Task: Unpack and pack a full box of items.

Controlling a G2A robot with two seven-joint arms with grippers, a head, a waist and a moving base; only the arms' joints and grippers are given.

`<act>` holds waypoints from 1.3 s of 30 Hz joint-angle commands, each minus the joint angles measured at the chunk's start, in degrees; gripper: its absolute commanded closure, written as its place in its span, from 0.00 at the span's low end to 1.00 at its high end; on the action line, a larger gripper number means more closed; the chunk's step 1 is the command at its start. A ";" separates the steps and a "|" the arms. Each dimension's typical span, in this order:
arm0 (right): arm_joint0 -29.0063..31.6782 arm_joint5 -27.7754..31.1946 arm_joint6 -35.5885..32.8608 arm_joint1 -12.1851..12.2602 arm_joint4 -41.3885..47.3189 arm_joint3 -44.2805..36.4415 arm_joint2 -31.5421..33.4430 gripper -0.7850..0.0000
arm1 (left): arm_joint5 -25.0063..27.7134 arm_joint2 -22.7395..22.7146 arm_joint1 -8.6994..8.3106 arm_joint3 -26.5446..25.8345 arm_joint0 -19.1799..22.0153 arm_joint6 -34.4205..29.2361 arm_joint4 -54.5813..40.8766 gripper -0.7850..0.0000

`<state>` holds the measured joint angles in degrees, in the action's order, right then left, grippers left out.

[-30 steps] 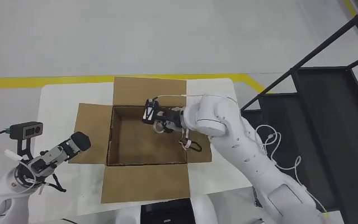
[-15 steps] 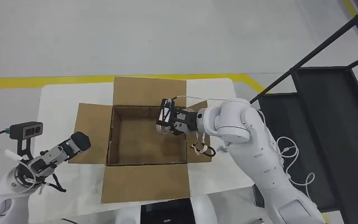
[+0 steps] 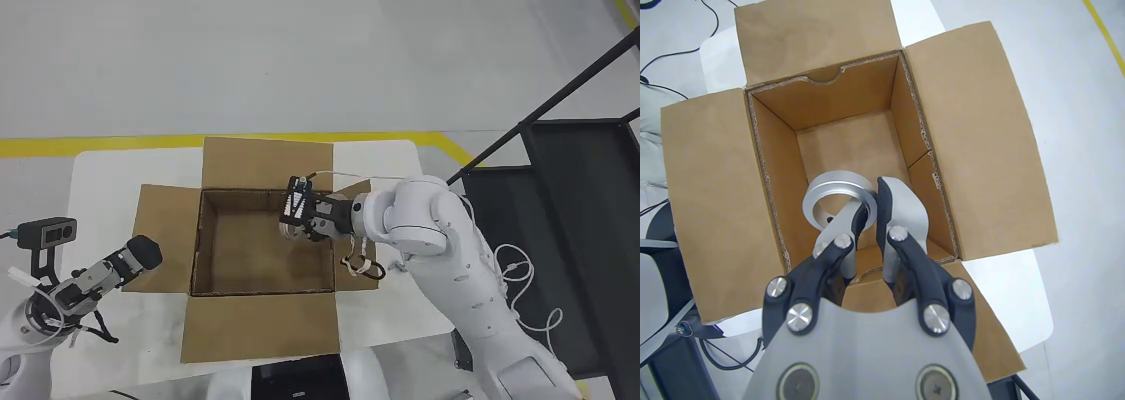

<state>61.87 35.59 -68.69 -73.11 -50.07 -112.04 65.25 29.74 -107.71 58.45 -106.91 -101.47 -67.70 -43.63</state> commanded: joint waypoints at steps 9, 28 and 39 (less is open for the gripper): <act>0.00 0.00 0.00 0.00 0.00 0.00 0.00 1.00 | 0.00 0.00 0.00 0.00 0.00 0.00 0.00 0.00; 20.11 -4.27 -4.27 9.24 14.35 -14.20 33.88 1.00 | 0.00 0.00 0.00 0.00 0.00 0.00 0.00 0.00; 36.22 -7.92 -7.94 15.73 10.38 -13.64 37.58 1.00 | 0.00 0.00 0.00 0.00 0.00 0.00 0.00 0.00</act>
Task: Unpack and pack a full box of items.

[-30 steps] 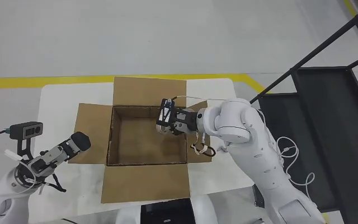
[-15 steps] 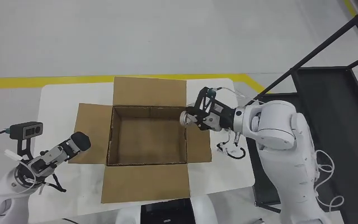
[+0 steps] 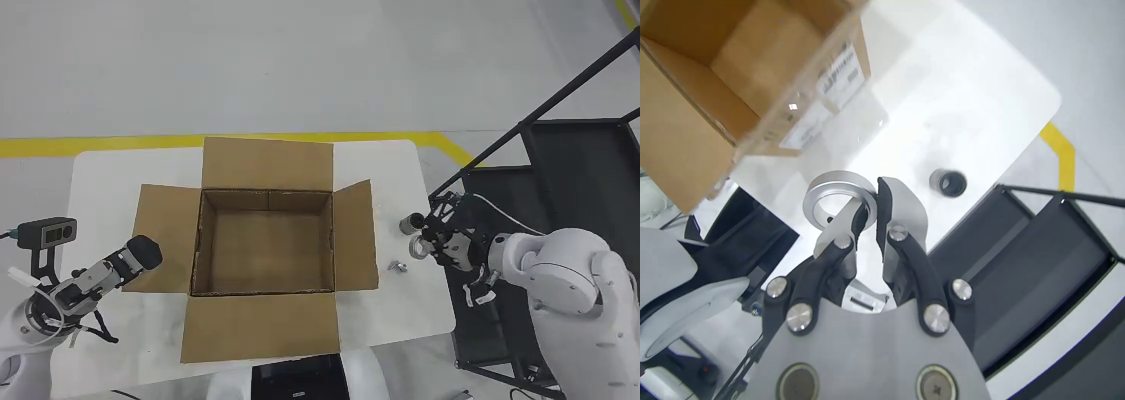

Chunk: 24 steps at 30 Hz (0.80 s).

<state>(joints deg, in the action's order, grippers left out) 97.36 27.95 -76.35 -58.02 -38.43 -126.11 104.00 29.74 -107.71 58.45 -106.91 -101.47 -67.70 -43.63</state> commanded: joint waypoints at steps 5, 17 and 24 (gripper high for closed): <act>0.62 -1.08 -1.07 2.62 -5.65 2.63 -4.34 1.00 | 0.00 0.00 0.00 0.00 0.00 0.00 0.00 0.00; 0.62 -1.08 -1.07 2.62 -5.65 2.63 -4.34 1.00 | 0.00 0.00 0.00 0.00 0.00 0.00 0.00 0.00; 1.98 0.08 3.37 2.84 -11.64 7.83 -5.88 1.00 | 0.00 0.00 0.00 0.00 0.00 0.00 0.00 0.00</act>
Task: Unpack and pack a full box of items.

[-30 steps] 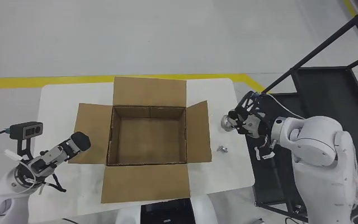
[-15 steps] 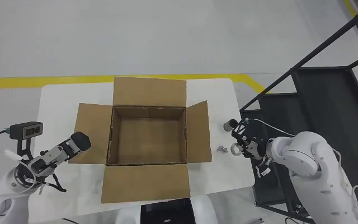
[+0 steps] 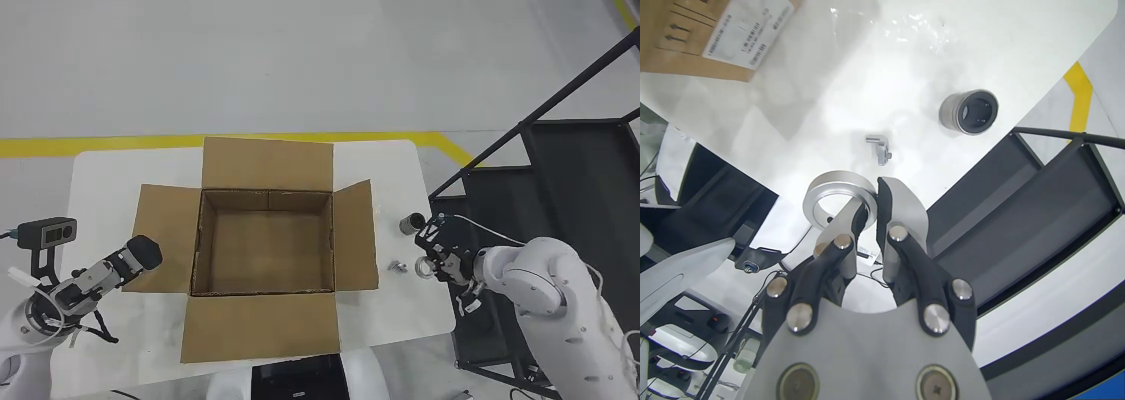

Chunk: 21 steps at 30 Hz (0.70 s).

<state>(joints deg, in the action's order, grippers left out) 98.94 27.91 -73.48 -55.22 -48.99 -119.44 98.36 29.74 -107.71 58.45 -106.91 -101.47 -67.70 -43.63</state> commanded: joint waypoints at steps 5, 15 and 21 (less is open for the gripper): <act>2.64 -0.76 3.96 0.05 -9.33 5.59 -3.91 1.00 | 0.00 0.00 0.00 0.00 0.00 0.00 0.00 0.00; 1.56 -9.41 15.71 -1.20 -20.78 14.37 -15.91 1.00 | 0.00 0.00 0.00 0.00 0.00 0.00 0.00 0.00; -1.52 -14.31 18.05 -1.89 -24.81 19.71 -20.01 1.00 | 0.00 0.00 0.00 0.00 0.00 0.00 0.00 0.00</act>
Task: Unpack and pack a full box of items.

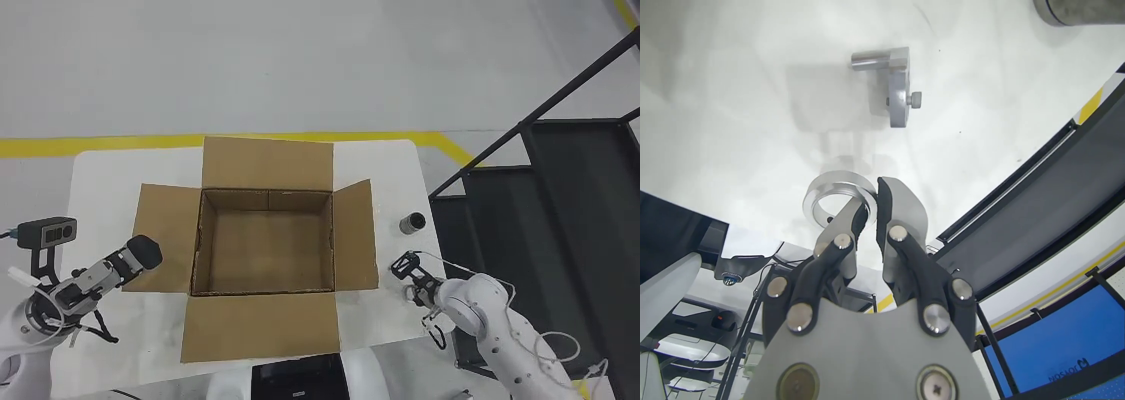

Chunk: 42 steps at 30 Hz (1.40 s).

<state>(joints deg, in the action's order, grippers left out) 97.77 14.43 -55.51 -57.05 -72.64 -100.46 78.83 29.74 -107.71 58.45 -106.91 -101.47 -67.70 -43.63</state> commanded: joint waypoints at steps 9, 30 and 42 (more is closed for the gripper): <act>-1.71 -5.01 0.64 -0.72 -4.34 3.40 -3.50 0.55 | 0.00 0.00 0.00 0.00 0.00 0.00 0.00 0.00; 7.03 6.14 -3.41 0.87 11.46 -12.20 12.48 0.00 | 0.00 0.00 0.00 0.00 0.00 0.00 0.00 0.00; 13.05 30.70 -3.65 4.33 45.52 -14.10 28.40 0.00 | 0.00 0.00 0.00 0.00 0.00 0.00 0.00 0.00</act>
<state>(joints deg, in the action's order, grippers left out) 110.65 44.57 -59.79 -53.08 -27.92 -114.70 106.93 29.74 -107.71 58.45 -106.91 -101.47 -67.70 -43.63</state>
